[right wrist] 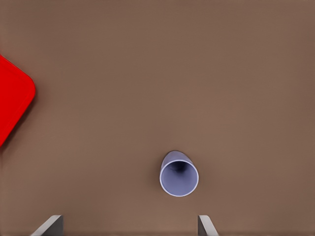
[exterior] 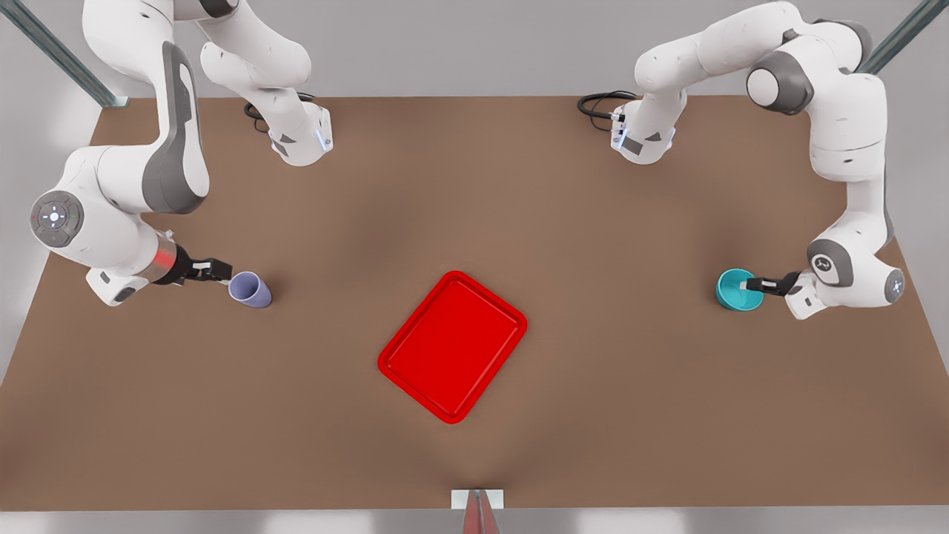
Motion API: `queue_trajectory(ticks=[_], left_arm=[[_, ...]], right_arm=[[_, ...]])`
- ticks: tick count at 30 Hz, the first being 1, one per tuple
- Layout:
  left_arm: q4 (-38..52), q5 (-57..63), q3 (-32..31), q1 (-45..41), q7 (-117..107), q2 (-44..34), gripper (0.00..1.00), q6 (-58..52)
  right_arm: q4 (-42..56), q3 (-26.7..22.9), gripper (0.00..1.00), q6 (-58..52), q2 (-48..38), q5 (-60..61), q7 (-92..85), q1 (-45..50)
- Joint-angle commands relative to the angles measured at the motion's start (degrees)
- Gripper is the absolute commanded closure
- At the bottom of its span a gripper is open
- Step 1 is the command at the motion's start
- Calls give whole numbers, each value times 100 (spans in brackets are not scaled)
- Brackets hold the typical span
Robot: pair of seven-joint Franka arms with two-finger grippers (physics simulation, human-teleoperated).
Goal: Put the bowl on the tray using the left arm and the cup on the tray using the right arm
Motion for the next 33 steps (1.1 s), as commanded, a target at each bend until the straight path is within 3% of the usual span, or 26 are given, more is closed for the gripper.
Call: queue_trajectory(ticks=[1,3,6,13,16,18,21,24,26,29,33], left_arm=[[0,-5,0,0,-9,1,69,4],[0,-5,0,0,-18,1,69,4],[0,-5,0,0,-97,1,79,4],[53,-5,-35,-62,-650,-78,79,-119],[184,-32,-290,-817,-2653,-631,79,-629],[466,-418,-518,-1863,-4481,-746,79,-700],[1028,-383,-2012,-2100,-6802,-456,79,-603],[1968,-418,-2039,-3427,-8745,212,79,-533],[2627,-418,-2039,-3823,-9413,695,79,-445],[2760,-577,-2048,-4069,-9809,1064,79,250],[2751,-963,-2048,-4324,-9888,1187,79,267]], right_arm=[[0,0,0,0,0,0,0,-5],[0,0,0,0,0,0,0,-5],[0,0,0,0,0,9,0,-5],[0,0,0,0,9,9,0,-5],[0,-9,0,0,27,9,0,-14],[0,0,0,0,27,9,0,-14],[0,-9,0,0,27,9,-35,-23],[0,-9,0,0,27,9,-35,-32],[0,-9,0,0,27,9,-35,-32],[0,-9,0,0,27,9,-35,-32],[0,-9,0,0,27,9,-35,-32]])
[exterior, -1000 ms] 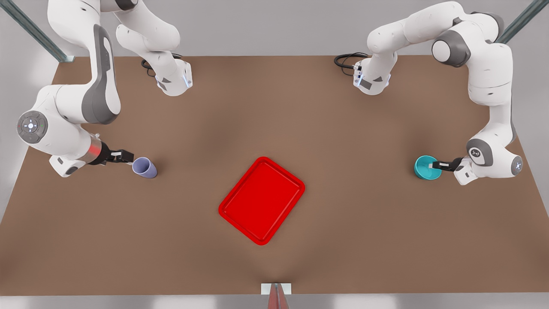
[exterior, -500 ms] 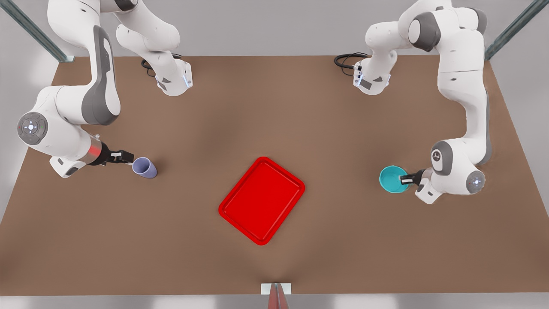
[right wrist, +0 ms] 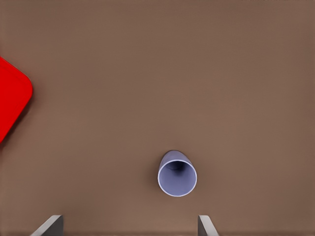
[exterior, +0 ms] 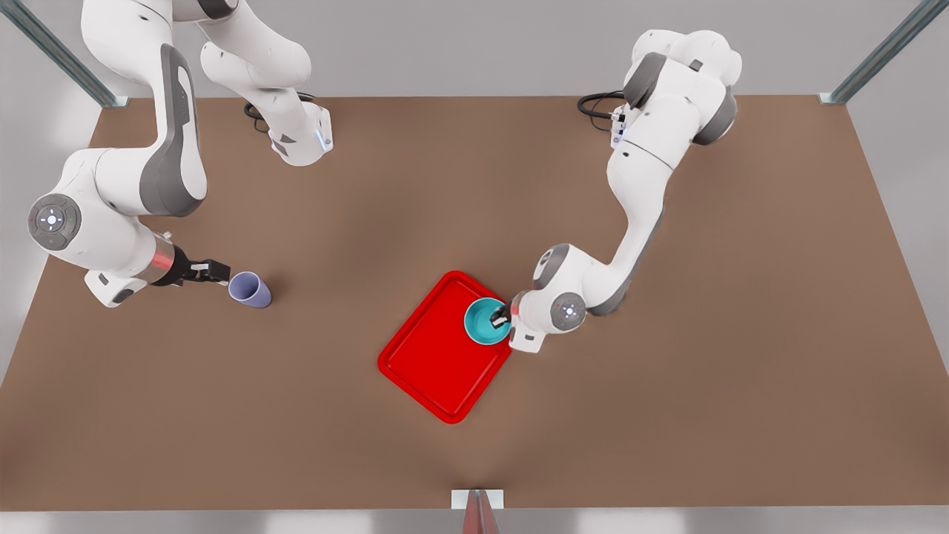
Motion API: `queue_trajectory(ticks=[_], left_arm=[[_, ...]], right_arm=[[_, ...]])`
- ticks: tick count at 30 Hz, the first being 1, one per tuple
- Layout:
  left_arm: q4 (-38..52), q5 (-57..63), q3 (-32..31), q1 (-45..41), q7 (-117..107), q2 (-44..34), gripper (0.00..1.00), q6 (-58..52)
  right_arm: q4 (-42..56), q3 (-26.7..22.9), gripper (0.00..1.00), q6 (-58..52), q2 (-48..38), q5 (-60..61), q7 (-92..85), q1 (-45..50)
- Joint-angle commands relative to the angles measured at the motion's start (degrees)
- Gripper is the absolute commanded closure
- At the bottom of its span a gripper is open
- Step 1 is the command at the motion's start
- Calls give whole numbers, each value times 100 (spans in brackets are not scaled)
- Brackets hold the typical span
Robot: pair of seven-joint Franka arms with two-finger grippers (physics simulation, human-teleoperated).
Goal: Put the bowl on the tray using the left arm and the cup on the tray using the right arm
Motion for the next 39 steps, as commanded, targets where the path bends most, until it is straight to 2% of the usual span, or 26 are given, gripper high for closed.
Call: queue_trajectory(ticks=[1,2,4,5,6,10,11,13,15,16,19,22,23,29,39], left_arm=[[-1,-559,-9,-10,14,9,79,116],[-10,-585,0,-19,32,18,70,152],[-1,-577,0,-19,67,88,20,222],[-1,-577,0,-19,67,97,7,266],[-1,-568,0,-19,85,97,1,266],[60,-331,79,-19,137,-69,1,178],[297,187,219,182,181,-254,1,-269],[746,865,360,886,2052,-676,1,-1816],[746,1084,1493,1000,5163,-1370,1,-3021],[746,1242,1906,992,5946,-1634,1,-3302],[667,1752,2056,965,6290,-2240,0,-3803],[-63,1726,2056,816,6193,-3031,0,-3365],[86,1682,2047,825,6184,-2830,0,-3557],[210,1656,2030,816,6149,-2768,0,-3742],[210,1656,2030,816,6149,-2698,0,-3742]], right_arm=[[0,0,0,0,0,0,0,0],[0,0,0,0,0,0,0,-9],[-17,0,0,0,0,0,9,0],[-35,0,0,9,0,0,9,0],[-44,0,0,9,0,0,18,0],[-53,0,0,18,0,0,18,9],[-61,0,0,26,0,0,18,9],[-281,0,0,70,-9,0,9,-8],[-720,-9,0,228,-123,0,18,9],[-1071,-9,0,491,-246,0,18,0],[-1512,-114,0,914,-133,0,18,-113],[-1757,-132,0,1423,237,0,-193,-456],[-2030,-132,0,1828,298,9,-448,-597],[-2514,-132,0,2470,474,422,-1116,-905],[-2865,-132,0,2883,870,439,-1204,-931]])
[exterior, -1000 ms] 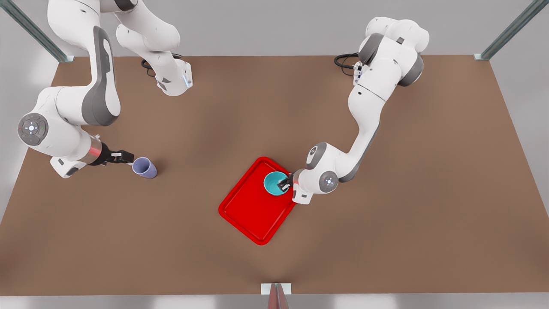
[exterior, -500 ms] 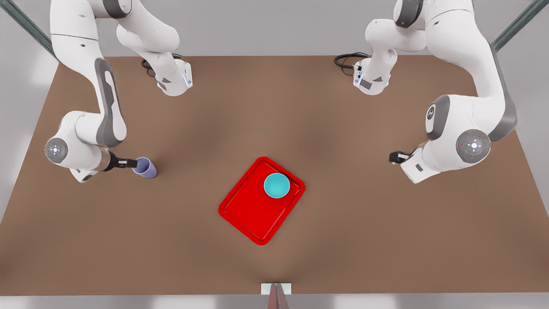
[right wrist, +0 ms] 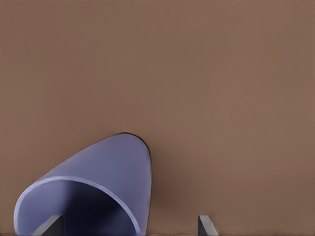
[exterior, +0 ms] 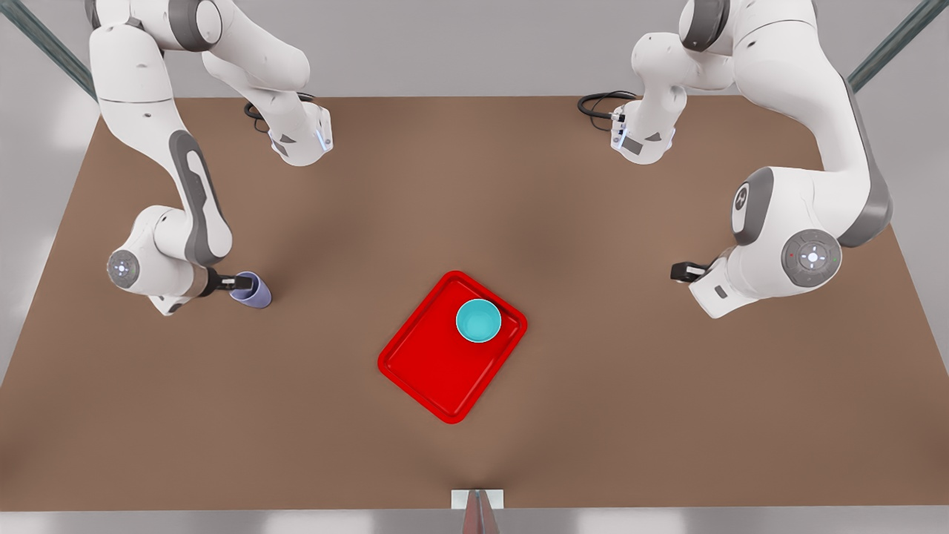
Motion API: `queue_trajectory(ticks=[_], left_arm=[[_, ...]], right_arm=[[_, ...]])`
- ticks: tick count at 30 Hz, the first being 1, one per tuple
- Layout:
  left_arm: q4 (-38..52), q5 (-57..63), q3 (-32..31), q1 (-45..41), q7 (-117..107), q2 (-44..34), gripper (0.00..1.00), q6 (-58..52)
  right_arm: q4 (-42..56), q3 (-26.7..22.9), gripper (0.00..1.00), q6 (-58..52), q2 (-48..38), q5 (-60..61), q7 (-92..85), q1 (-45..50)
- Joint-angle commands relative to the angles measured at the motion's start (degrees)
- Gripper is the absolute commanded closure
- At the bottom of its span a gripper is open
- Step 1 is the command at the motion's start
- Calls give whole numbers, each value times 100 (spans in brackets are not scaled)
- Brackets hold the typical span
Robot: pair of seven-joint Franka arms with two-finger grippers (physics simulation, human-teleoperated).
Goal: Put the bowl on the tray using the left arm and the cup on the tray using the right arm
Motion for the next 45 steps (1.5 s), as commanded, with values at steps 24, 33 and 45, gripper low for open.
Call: queue_trajectory(ticks=[24,33,45], left_arm=[[0,-21,0,0,0,26,0,0],[0,-3,9,9,-9,26,0,-26],[0,-3,9,0,-9,52,0,-26]], right_arm=[[220,18,79,21,124,-9,-97,79],[1731,396,79,-1297,168,-9,1282,992],[5431,1037,79,-2299,2347,194,3920,2495]])
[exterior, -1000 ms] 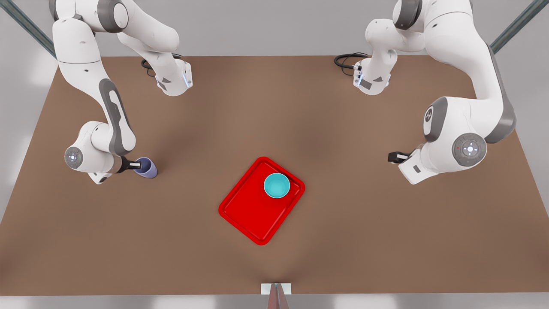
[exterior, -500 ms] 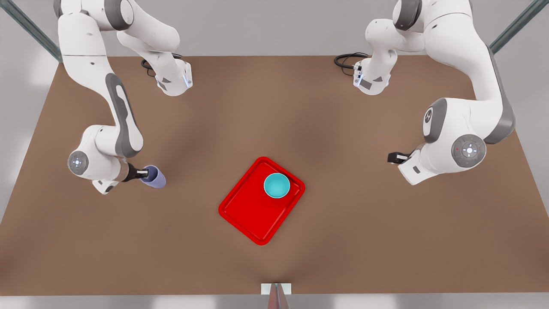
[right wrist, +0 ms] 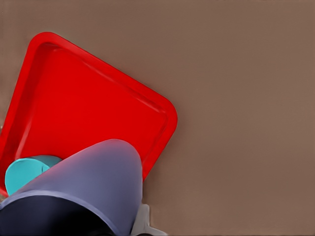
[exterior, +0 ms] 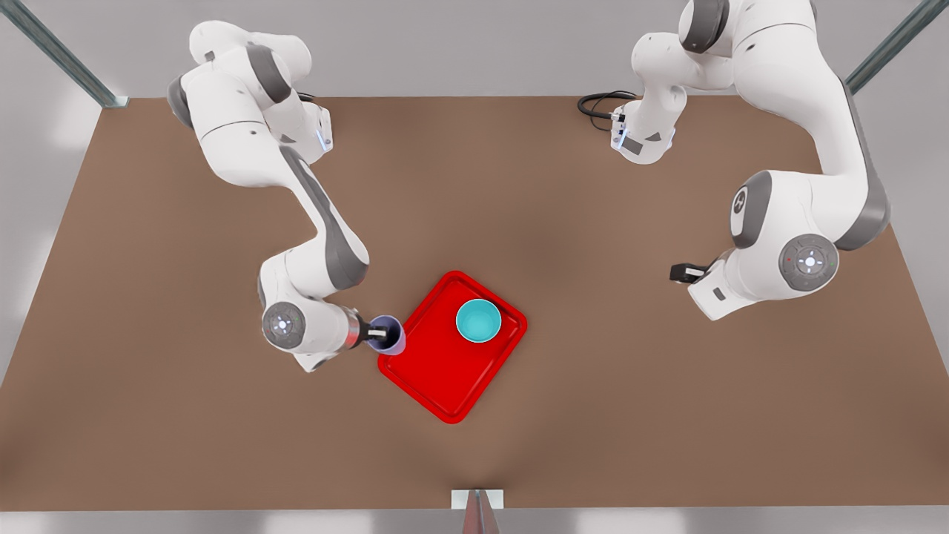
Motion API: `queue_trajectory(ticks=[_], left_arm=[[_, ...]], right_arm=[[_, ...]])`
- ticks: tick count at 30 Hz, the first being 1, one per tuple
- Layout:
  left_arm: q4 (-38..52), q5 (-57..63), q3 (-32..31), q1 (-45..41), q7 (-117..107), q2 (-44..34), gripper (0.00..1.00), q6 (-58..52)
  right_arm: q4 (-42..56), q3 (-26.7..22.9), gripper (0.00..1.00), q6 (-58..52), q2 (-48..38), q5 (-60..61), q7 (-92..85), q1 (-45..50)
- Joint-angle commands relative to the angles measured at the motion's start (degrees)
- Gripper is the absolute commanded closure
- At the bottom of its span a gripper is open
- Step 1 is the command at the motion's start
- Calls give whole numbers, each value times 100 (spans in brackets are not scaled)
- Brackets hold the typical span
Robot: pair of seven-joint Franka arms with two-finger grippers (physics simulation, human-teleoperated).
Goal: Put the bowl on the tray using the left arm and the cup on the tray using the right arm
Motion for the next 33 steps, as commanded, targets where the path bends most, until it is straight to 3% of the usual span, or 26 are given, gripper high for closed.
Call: queue_trajectory(ticks=[1,5,16,18,19,33], left_arm=[[0,-1,6,-5,0,0,0,0],[0,-1,6,-5,0,17,0,-9],[0,-1,15,4,9,26,0,-9],[0,-1,15,-5,9,26,0,-9],[0,-1,15,-5,9,26,0,0],[0,-1,15,-5,9,35,0,0]], right_arm=[[256,1,79,-18,205,-52,71,104],[1320,-51,79,34,1208,-79,230,614],[1268,-69,79,465,1630,-369,221,747],[1259,-69,50,404,1630,-360,265,738],[1250,-69,0,448,1621,-369,282,746],[1163,1,0,377,1533,-114,502,729]])
